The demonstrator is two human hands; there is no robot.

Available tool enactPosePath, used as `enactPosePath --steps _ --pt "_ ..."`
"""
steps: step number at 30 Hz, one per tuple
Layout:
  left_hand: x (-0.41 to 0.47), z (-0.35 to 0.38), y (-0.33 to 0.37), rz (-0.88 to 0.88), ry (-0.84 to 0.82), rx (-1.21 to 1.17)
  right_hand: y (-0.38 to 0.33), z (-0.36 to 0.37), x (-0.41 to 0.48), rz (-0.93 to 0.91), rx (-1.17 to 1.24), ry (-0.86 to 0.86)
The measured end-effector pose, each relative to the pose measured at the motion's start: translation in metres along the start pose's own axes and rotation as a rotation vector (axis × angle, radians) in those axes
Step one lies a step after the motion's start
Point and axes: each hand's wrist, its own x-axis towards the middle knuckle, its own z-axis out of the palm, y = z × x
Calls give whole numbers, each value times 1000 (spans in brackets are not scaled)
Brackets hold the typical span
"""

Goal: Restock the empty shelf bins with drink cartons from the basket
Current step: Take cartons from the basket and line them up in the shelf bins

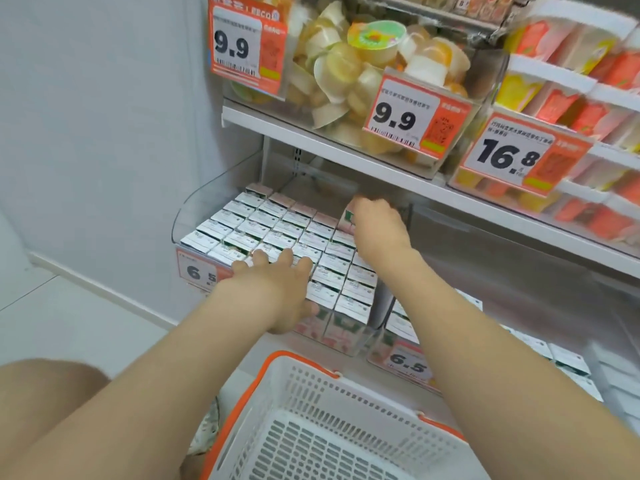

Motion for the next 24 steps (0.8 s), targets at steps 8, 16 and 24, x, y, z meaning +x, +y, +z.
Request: enactPosePath --steps 8,16,24 --pt "-3 0 -6 35 83 -2 -3 10 31 25 188 -377" --pt "-16 1 -32 -220 102 58 -56 17 32 -32 256 -137" --pt "-23 16 -65 -410 87 -108 -140 52 68 -140 366 -223"
